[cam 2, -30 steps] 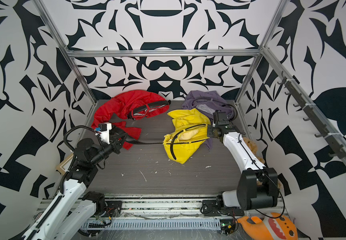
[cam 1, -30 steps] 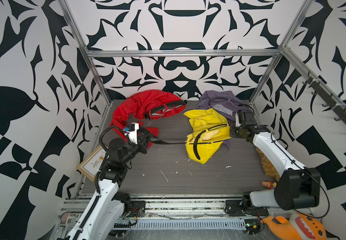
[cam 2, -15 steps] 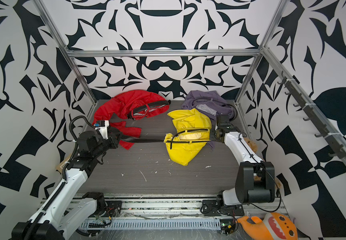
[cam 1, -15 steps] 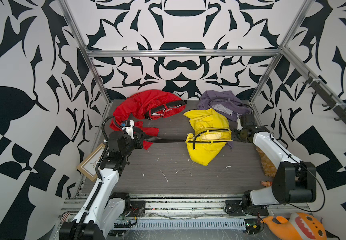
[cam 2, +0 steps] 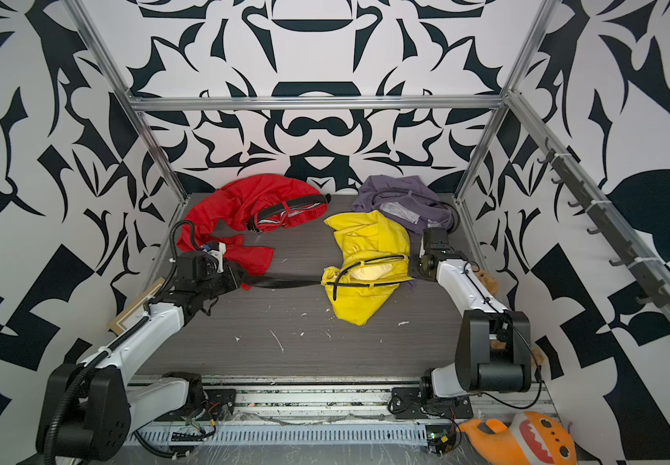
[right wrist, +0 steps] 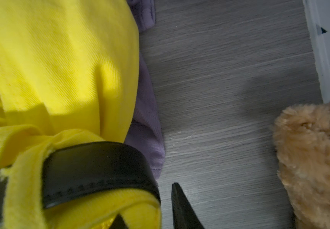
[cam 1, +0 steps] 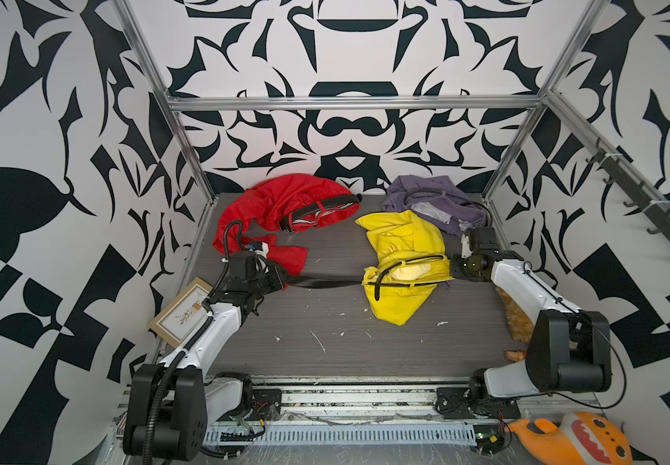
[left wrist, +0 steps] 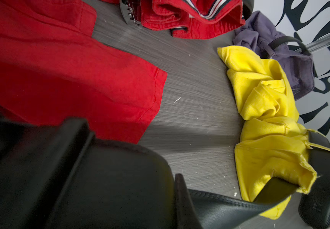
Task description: Remove the belt from the trousers
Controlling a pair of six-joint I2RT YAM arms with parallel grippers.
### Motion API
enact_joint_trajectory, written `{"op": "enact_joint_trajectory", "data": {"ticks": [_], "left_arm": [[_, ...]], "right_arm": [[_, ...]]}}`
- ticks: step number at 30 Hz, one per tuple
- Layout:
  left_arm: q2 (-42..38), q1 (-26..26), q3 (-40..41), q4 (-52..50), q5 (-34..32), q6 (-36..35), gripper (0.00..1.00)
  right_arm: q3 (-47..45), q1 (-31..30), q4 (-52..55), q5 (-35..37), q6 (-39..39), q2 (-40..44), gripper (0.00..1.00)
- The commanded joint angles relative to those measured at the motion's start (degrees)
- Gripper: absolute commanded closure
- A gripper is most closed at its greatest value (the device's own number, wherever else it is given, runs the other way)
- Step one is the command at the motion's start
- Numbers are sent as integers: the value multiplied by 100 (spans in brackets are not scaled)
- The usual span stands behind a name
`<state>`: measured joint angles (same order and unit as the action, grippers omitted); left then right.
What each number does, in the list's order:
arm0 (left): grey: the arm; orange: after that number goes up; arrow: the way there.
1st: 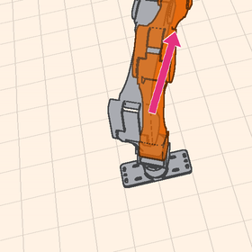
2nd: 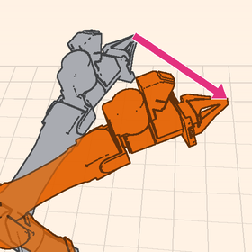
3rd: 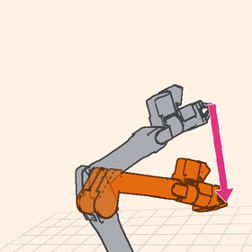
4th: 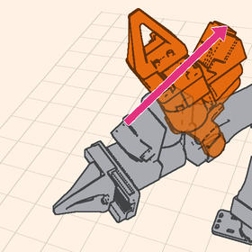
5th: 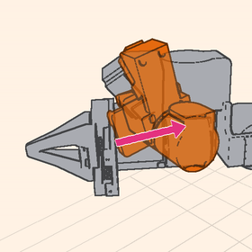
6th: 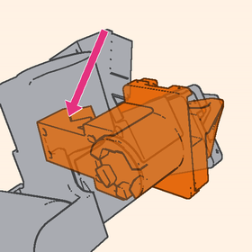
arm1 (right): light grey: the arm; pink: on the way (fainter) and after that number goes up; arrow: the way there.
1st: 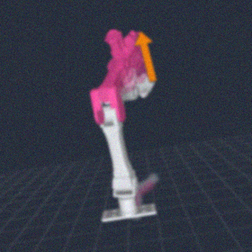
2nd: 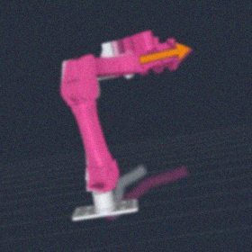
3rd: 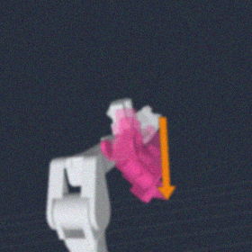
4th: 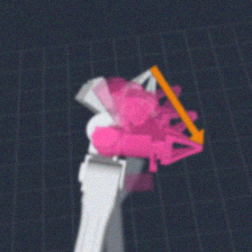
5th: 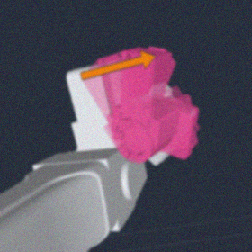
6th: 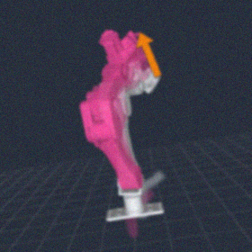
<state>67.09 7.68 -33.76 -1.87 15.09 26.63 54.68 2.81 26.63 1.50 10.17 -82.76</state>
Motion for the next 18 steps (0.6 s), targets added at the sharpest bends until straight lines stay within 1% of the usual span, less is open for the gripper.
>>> {"op": "enact_joint_trajectory", "data": {"ticks": [1, 4, 5, 7, 9, 10, 11, 13, 15, 18], "left_arm": [[210, 14, -28, -322, -469, 132, 95], [386, 124, -25, -516, -509, 180, 84], [405, 167, -28, -577, -568, 182, 76], [365, 250, -87, -841, -761, 184, 54], [200, 344, -204, -1201, -1049, 187, 38], [45, 422, -280, -1404, -1270, 156, 32], [-107, 533, -373, -1547, -1455, 91, 29], [-419, 937, -664, -1842, -1957, -197, 17], [-512, 1485, -1050, -2064, -2399, -634, 9], [-206, 2217, -1821, -2370, -2416, -1485, 7]], "right_arm": [[15, 126, -171, 509, 12, 97, 70], [43, 63, -174, 505, -24, 53, 69], [52, 34, -172, 501, -33, 50, 69], [76, -7, -159, 492, -51, 24, 68], [110, -45, -126, 474, -72, 15, 68], [129, -78, -114, 466, -90, 14, 68], [142, -102, -104, 474, -102, 14, 68], [174, -163, -65, 501, -127, 30, 67], [200, -221, -32, 519, -154, 45, 67], [244, -274, 8, 527, -171, 68, 67]]}}
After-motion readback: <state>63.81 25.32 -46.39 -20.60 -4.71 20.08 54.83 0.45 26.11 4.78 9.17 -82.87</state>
